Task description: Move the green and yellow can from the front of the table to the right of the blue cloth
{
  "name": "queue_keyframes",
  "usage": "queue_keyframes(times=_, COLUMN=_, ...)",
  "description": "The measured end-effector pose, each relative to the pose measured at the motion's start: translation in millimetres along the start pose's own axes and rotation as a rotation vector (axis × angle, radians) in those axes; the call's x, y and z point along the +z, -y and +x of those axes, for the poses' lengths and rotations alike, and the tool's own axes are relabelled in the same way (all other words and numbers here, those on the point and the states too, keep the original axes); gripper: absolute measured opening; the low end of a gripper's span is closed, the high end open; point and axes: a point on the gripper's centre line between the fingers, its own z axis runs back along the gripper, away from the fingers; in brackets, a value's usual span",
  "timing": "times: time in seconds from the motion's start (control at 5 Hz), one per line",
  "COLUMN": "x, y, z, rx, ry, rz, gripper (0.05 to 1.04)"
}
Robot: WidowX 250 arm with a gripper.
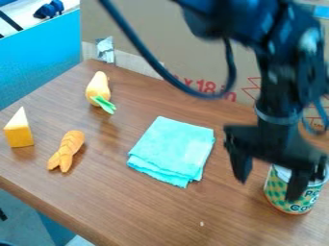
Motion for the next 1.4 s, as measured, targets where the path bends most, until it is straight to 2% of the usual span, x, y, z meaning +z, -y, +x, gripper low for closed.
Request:
queue_keyframes(times=0.2, x=50.2, y=-19.3, z=-26.5, rx=0.015, ry=0.037, rz=0.03, gripper=1.001)
queue_keyframes(times=0.4, x=80.0, y=-53.6, z=-52.6, rx=0.026, ry=-0.049, rz=0.102, gripper=1.001)
queue_keyframes(times=0.6, x=86.9, y=-88.9, z=-62.7, rx=-0.008, ry=-0.078, rz=0.1, gripper=1.001)
queue_keyframes(times=1.4, x=87.2, y=-89.4, z=-62.6, rx=-0.01, ry=-0.078, rz=0.098, gripper=1.001)
